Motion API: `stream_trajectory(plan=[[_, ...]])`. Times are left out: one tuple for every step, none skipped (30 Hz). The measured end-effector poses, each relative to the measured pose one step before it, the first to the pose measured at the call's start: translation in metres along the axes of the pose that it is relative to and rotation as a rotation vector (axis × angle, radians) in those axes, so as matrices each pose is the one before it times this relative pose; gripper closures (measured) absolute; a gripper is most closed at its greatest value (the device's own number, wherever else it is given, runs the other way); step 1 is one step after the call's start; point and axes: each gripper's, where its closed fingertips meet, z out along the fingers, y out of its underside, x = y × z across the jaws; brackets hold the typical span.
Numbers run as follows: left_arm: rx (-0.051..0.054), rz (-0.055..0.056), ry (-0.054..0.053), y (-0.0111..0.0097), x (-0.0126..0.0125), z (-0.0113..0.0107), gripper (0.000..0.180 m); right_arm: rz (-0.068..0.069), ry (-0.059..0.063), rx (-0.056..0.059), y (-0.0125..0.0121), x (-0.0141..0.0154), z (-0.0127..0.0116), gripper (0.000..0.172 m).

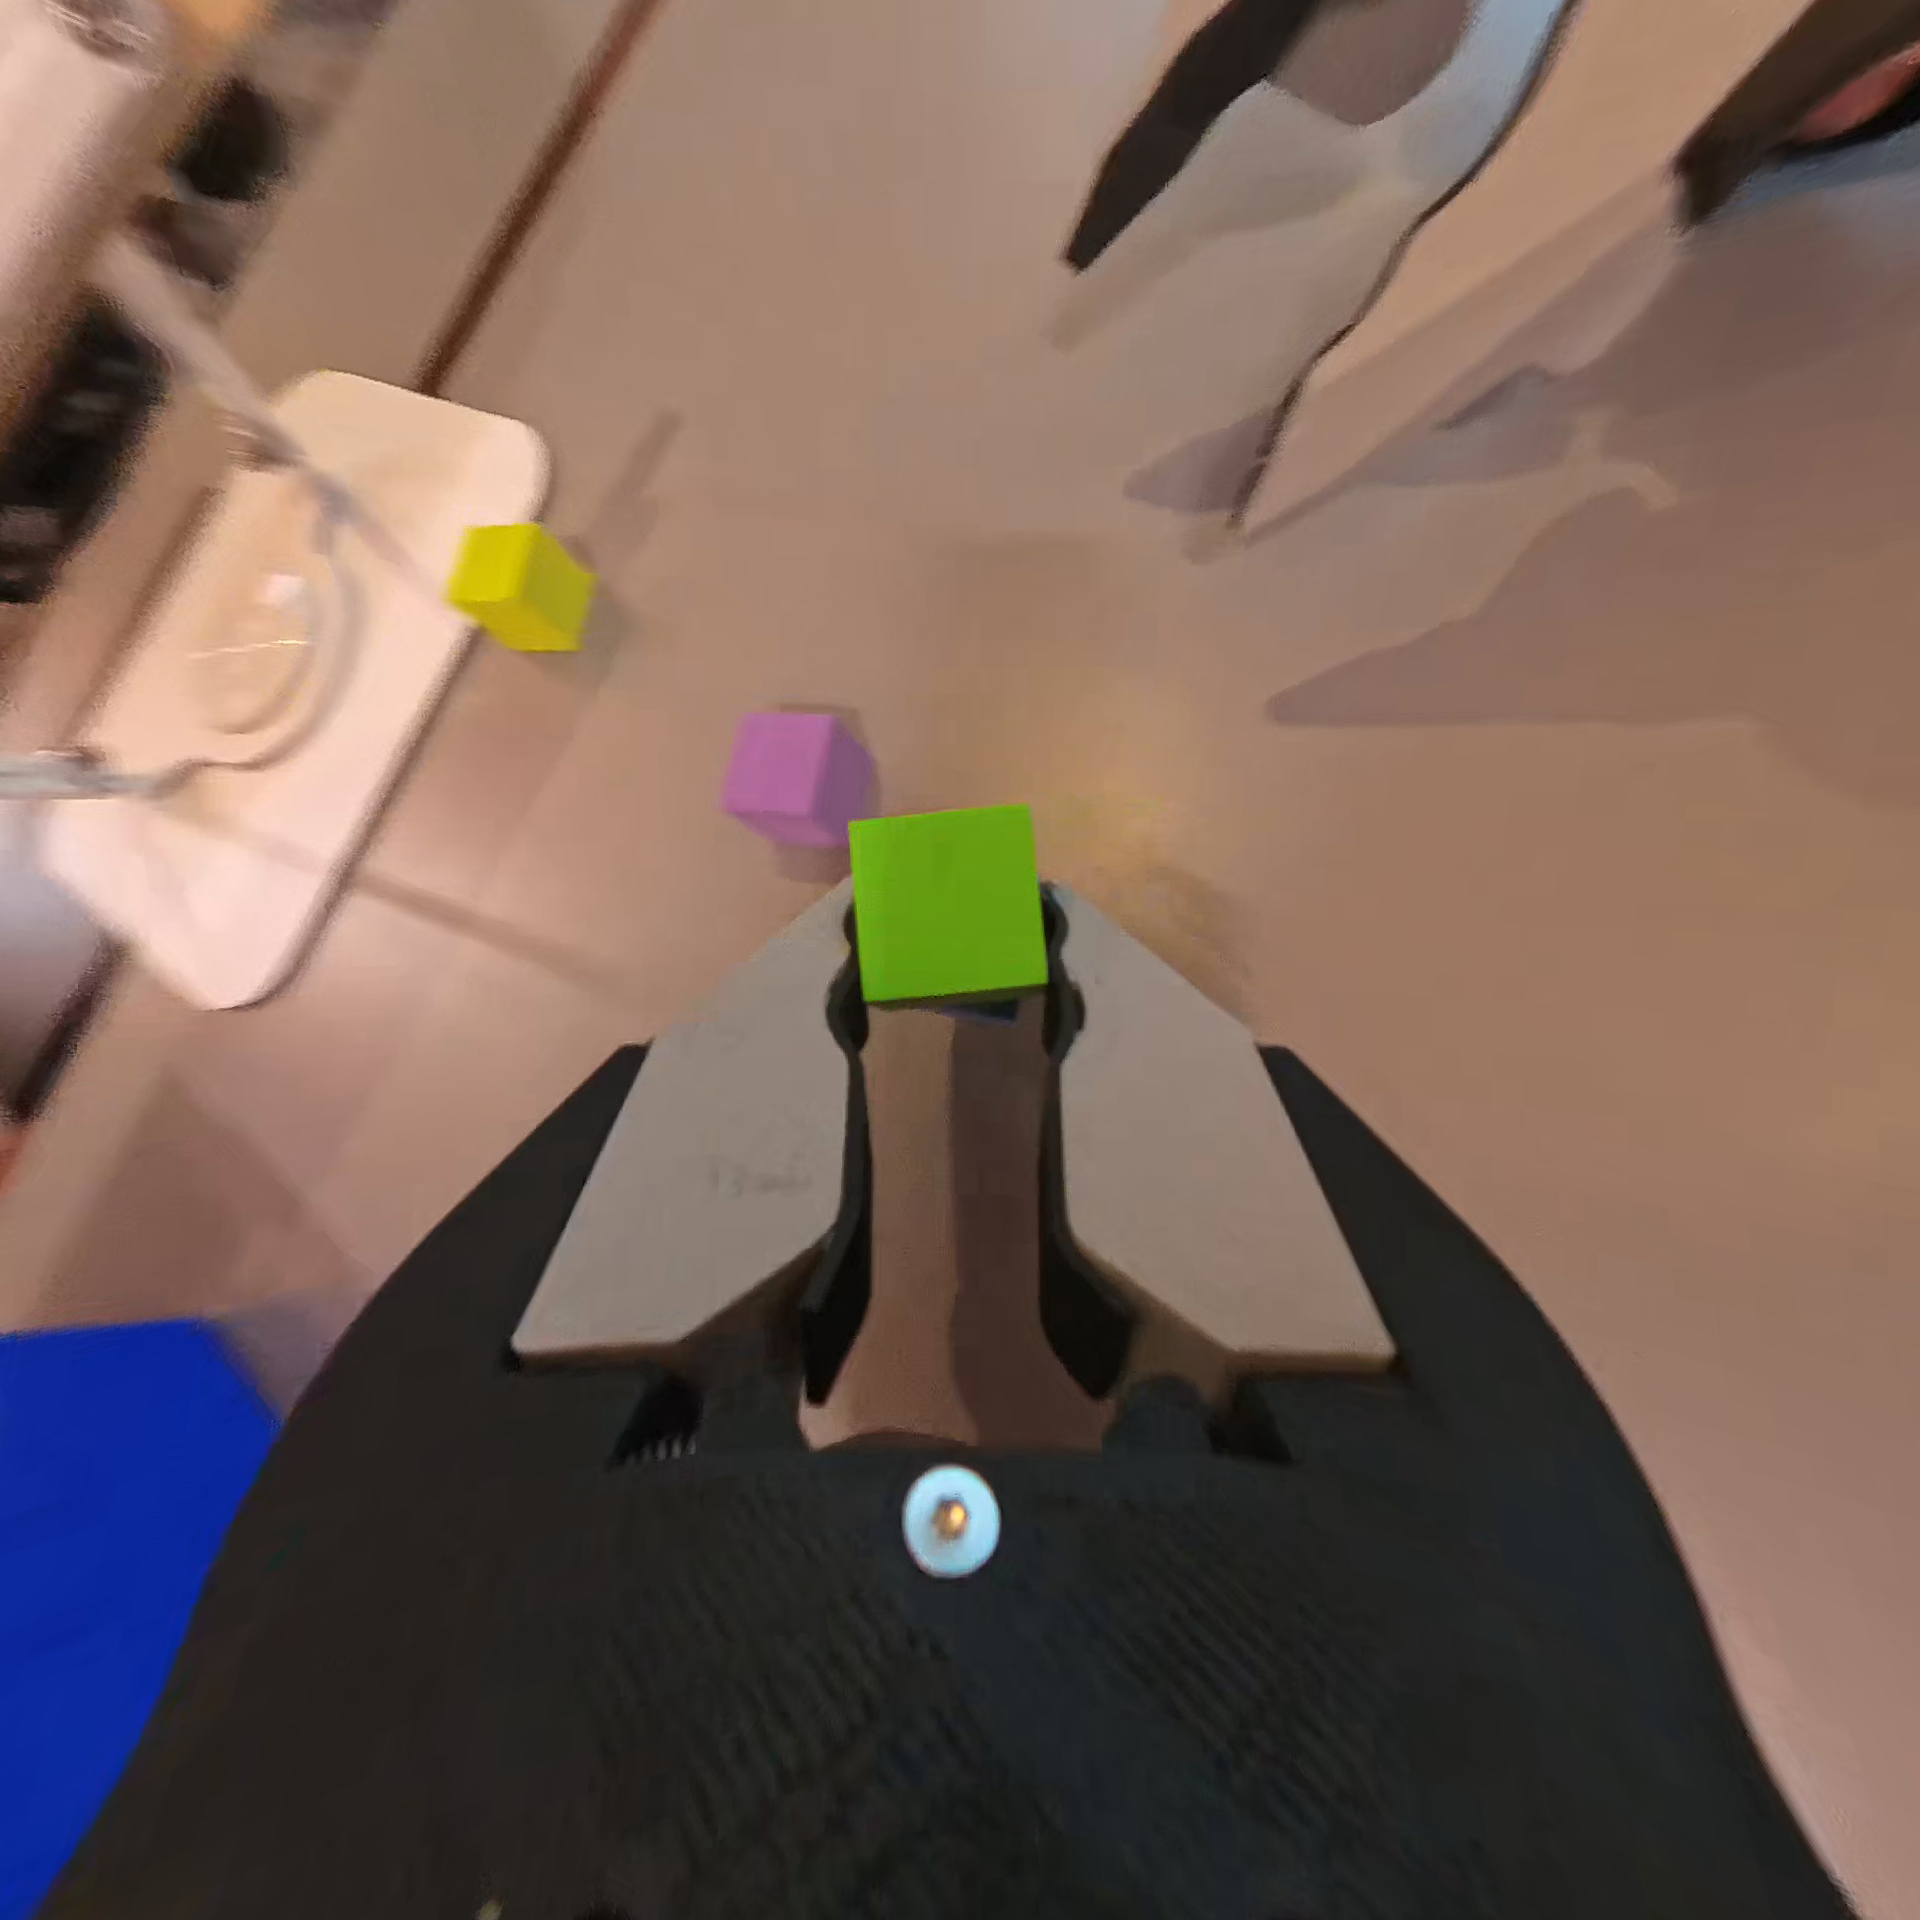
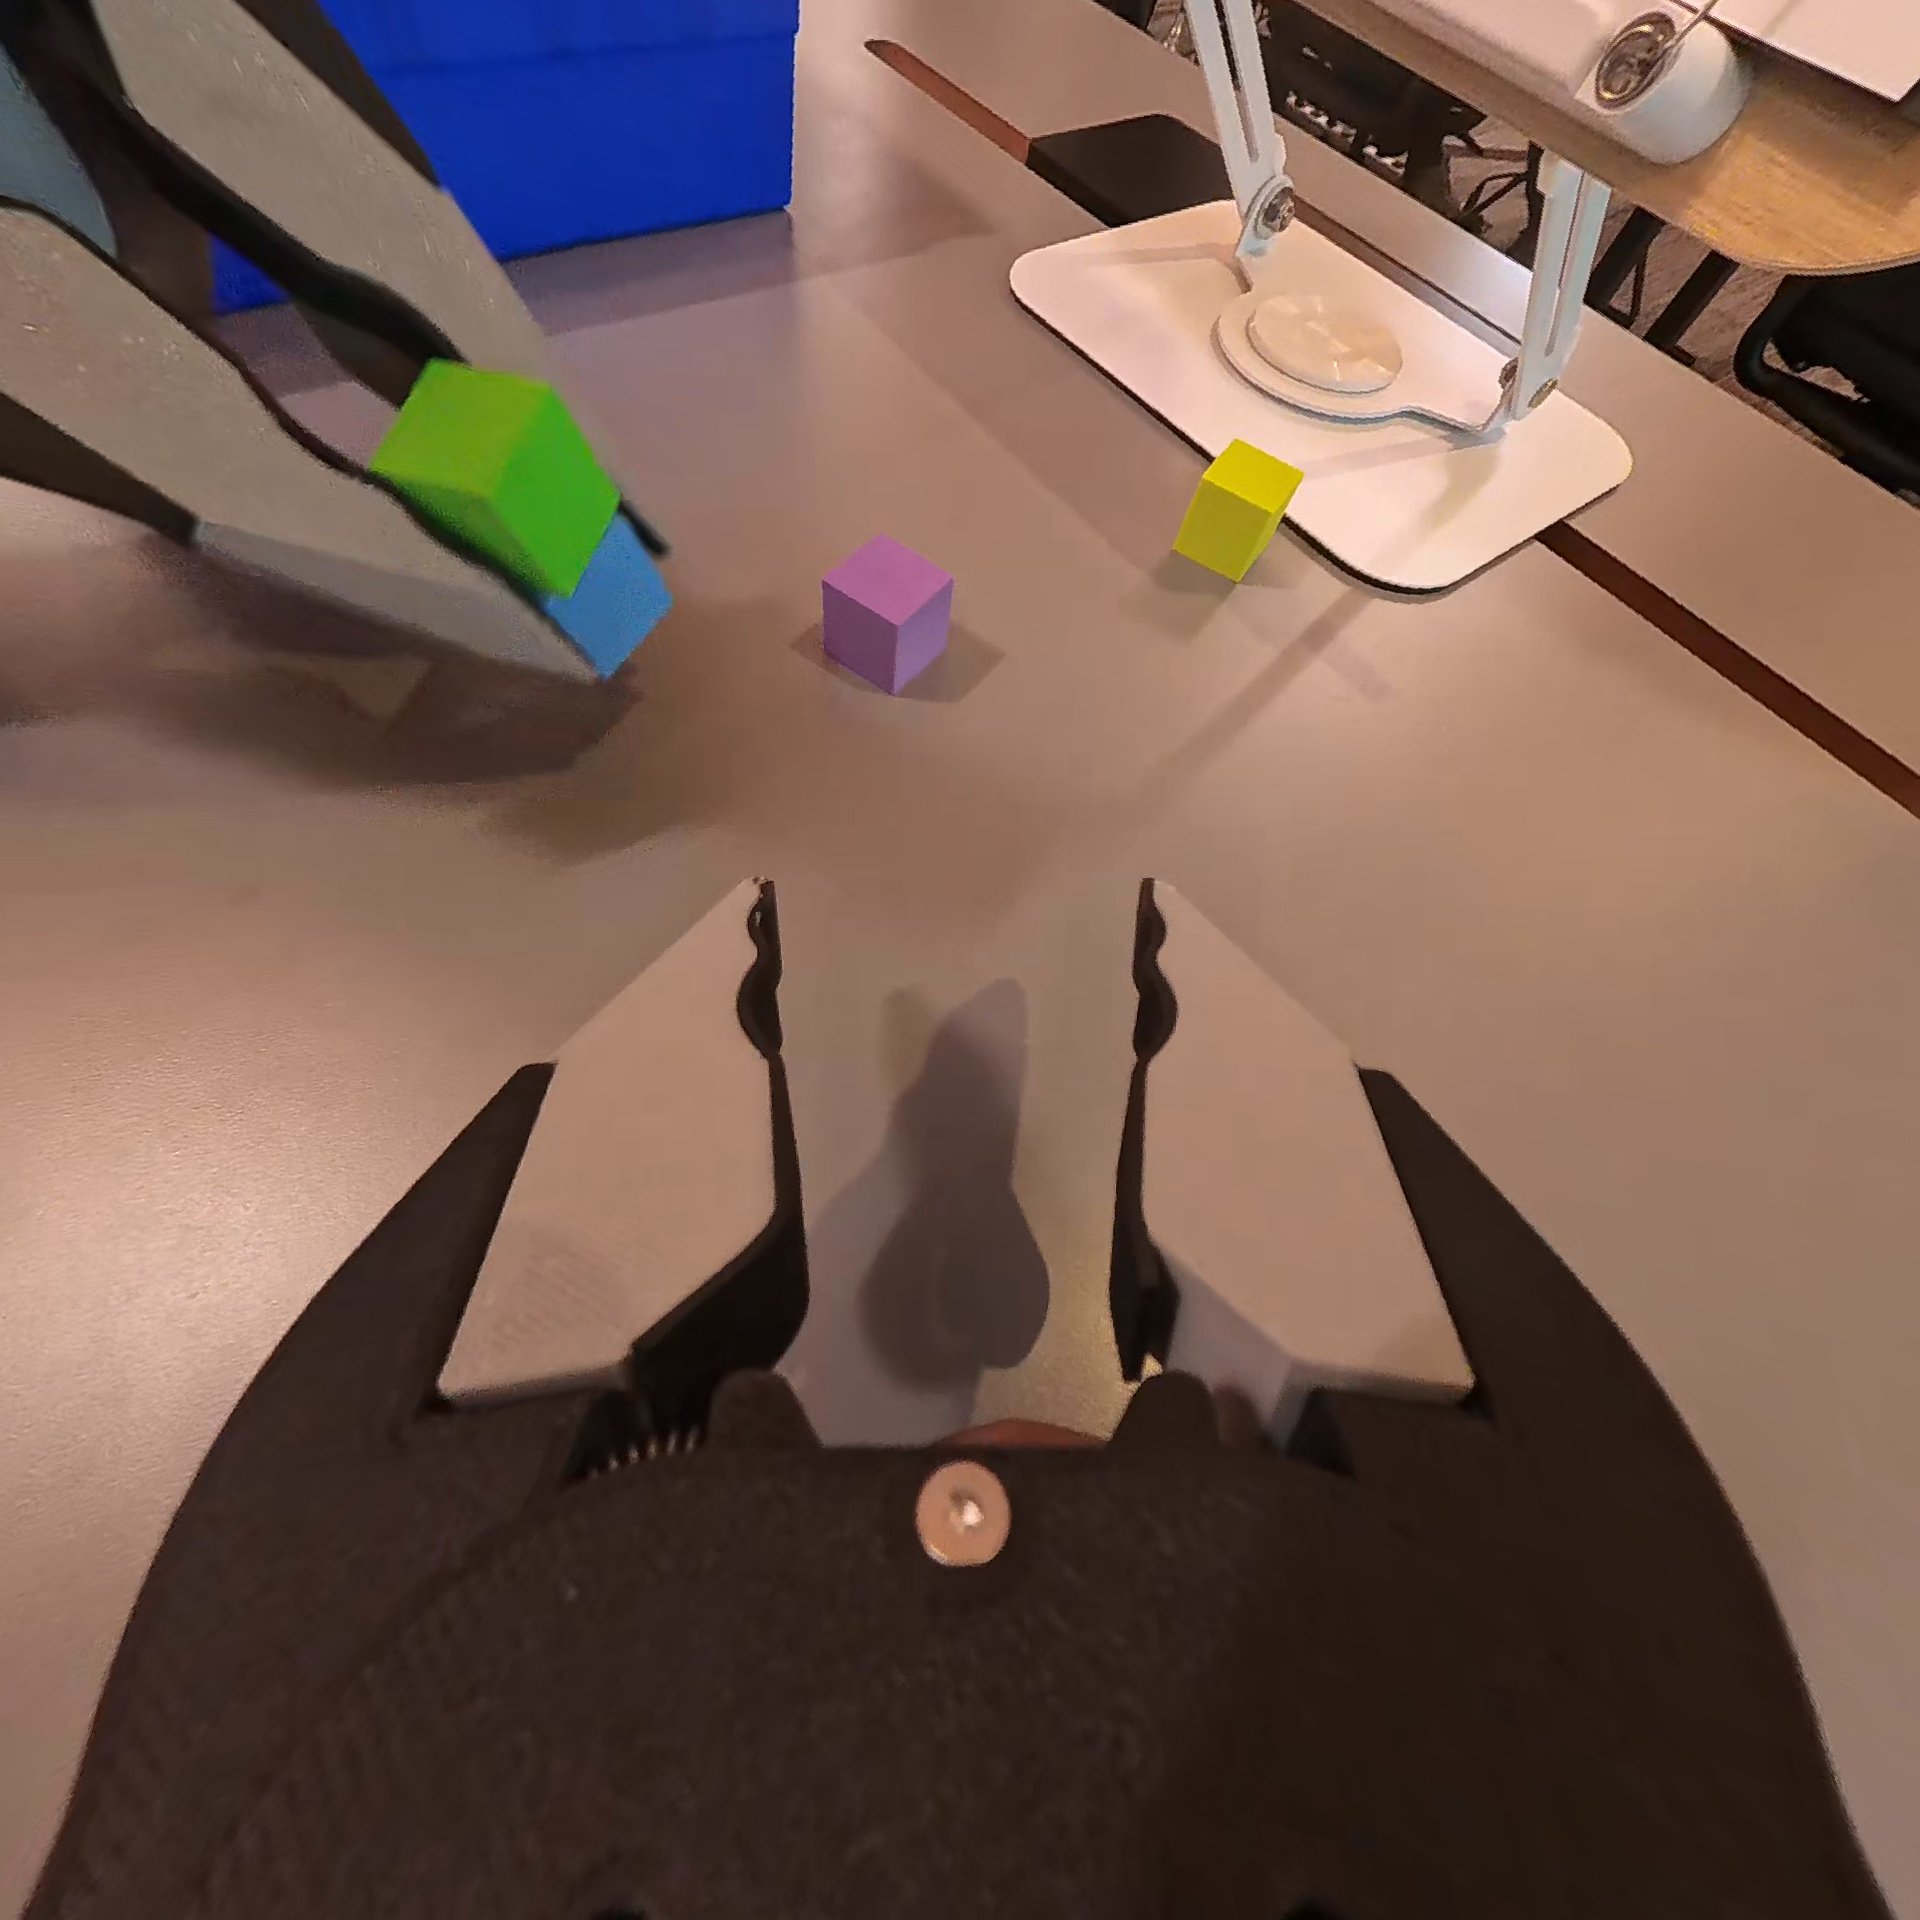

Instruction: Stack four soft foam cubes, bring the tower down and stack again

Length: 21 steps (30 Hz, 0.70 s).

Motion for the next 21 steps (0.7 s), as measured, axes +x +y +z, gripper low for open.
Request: stream_trajectory(plan=[[-0.0154, 0.0519, -0.0851, 0.00045, -0.00901, -0.00122, 0.152, -0.0010, 0.0036, 0.0005, 0.00002, 0.00074, -0.00009, 0.106], [-0.0065, 0.0529, -0.0572, -0.00065, -0.00395, -0.00091, 0.152, -0.0023, -0.0005, 0.0008, 0.00004, -0.00008, -0.00004, 0.105], [0.0018, 0.0363, -0.0178, -0.00152, 0.00189, 0.00005, 0.149, -0.0017, -0.0073, 0.0013, 0.00009, -0.00113, 0.00017, 0.105], [-0.0027, 0.0057, 0.0143, -0.00076, 0.00540, 0.00131, 0.141, -0.0006, -0.0133, 0.0032, -0.00033, -0.00238, 0.00029, 0.104], [-0.0142, -0.0245, 0.0196, 0.00065, 0.00373, 0.00203, 0.136, -0.0007, -0.0142, 0.0038, -0.00055, -0.00278, 0.00051, 0.104], [-0.0115, -0.0419, 0.0128, 0.00073, 0.00040, 0.00189, 0.127, -0.0007, -0.0059, 0.0016, -0.00028, -0.00177, 0.00080, 0.104], [0.0025, -0.0492, 0.0135, -0.00018, -0.00110, 0.00109, 0.116, 0.0005, -0.0016, -0.0016, -0.00004, -0.00120, 0.00135, 0.103], [0.0098, -0.0504, 0.0169, -0.00028, -0.00162, 0.00013, 0.112, 0.0016, -0.0028, -0.0027, -0.00009, -0.00114, 0.00188, 0.103], [0.0103, -0.0465, 0.0102, 0.00019, -0.00306, -0.00075, 0.112, 0.0051, -0.0004, -0.0025, -0.00026, -0.00037, 0.00268, 0.103], [0.0096, -0.0400, -0.0038, 0.00045, -0.00521, -0.00104, 0.112, 0.0097, 0.0007, -0.0033, -0.00041, 0.00047, 0.00362, 0.103], [0.0080, -0.0340, -0.0132, 0.00041, -0.00622, -0.00119, 0.112, 0.0133, -0.0001, -0.0023, -0.00096, 0.00074, 0.00446, 0.103], [0.0048, -0.0316, -0.0183, 0.00060, -0.00661, -0.00122, 0.114, 0.0149, 0.0008, 0.0006, -0.00150, 0.00118, 0.00490, 0.103], [0.0033, -0.0328, -0.0215, 0.00055, -0.00681, -0.00124, 0.116, 0.0116, 0.0065, -0.0043, -0.00140, 0.00200, 0.00489, 0.103], [0.0051, -0.0339, -0.0214, 0.00006, -0.00653, -0.00152, 0.118, 0.0044, 0.0150, -0.0062, -0.00161, 0.00276, 0.00460, 0.103], [0.0099, -0.0332, -0.0177, -0.00083, -0.00601, -0.00192, 0.119, -0.0008, 0.0191, 0.0008, -0.00247, 0.00257, 0.00392, 0.103], [0.0159, -0.0336, -0.0124, -0.00163, -0.00557, -0.00215, 0.119, -0.0016, 0.0104, 0.0054, -0.00314, 0.00054, 0.00322, 0.103], [0.0207, -0.0369, -0.0102, -0.00216, -0.00557, -0.00235, 0.120, 0.0019, -0.0043, 0.0059, -0.00321, -0.00242, 0.00320, 0.103], [0.0223, -0.0407, -0.0079, -0.00220, -0.00565, -0.00203, 0.119, 0.0051, -0.0178, 0.0025, -0.00266, -0.00487, 0.00360, 0.103], [0.0171, -0.0397, 0.0053, -0.00125, -0.00369, -0.00101, 0.120, 0.0020, -0.0209, -0.0041, -0.00179, -0.00574, 0.00443, 0.103], [0.0033, -0.0331, 0.0230, 0.00105, -0.00066, 0.00036, 0.119, -0.0065, -0.0200, -0.0113, -0.00101, -0.00586, 0.00504, 0.103], [-0.0117, -0.0264, 0.0187, 0.00370, -0.00075, 0.00164, 0.120, -0.0137, -0.0168, -0.0113, -0.00134, -0.00575, 0.00541, 0.103]])
